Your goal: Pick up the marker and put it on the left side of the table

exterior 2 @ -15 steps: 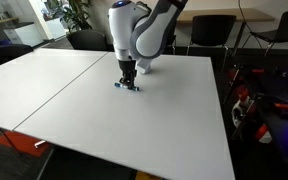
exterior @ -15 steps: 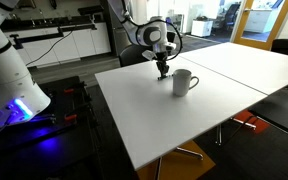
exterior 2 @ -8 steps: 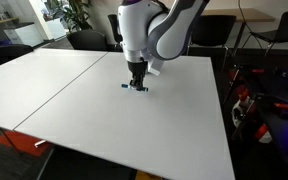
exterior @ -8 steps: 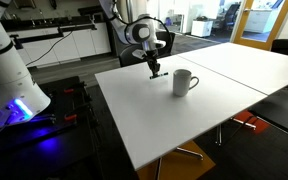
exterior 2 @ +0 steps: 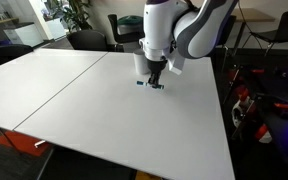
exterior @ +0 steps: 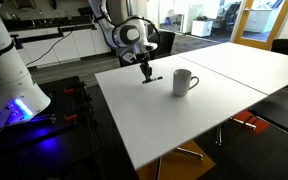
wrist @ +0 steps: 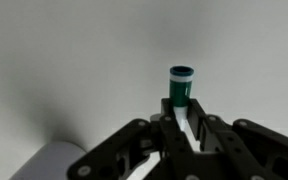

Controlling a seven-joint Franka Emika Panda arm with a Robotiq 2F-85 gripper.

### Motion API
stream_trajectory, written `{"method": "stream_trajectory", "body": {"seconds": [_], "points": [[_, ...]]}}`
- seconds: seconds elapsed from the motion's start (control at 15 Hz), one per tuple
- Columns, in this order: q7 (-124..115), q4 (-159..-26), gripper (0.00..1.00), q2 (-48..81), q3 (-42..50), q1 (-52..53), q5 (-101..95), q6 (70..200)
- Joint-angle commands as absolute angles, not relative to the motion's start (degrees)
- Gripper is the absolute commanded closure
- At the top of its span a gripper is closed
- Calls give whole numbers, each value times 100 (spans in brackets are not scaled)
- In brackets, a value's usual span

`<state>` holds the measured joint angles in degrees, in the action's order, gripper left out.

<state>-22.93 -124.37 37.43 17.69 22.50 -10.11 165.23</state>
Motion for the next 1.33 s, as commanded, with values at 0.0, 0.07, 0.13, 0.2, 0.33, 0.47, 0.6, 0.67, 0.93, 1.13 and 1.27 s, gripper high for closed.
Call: {"method": "stream_trajectory", "body": {"seconds": [0.0,0.07,0.13,0.2,0.33,0.47,0.6,0.67,0.93,1.13,1.27], "points": [[-2427,-13174,95,3327,1984,2395,-1002,16937],[-2392,-13286,95,3286,1977,2358,-944,17000],[-2378,-13405,95,3249,1985,2324,-881,17094],[-2372,-13513,95,3208,1999,2292,-812,17159],[-2367,-13715,95,3120,2024,2218,-623,17268],[-2307,-13874,95,3022,1966,2032,-370,17334],[-2255,-14028,95,2894,1871,1772,-112,17381],[-2231,-14088,95,2843,1825,1631,16,17411],[-2120,-14298,95,2586,1537,885,517,17453],[-2081,-14339,95,2444,1328,340,831,17383],[-2004,-14306,95,2379,1125,-94,1049,17336]]}}
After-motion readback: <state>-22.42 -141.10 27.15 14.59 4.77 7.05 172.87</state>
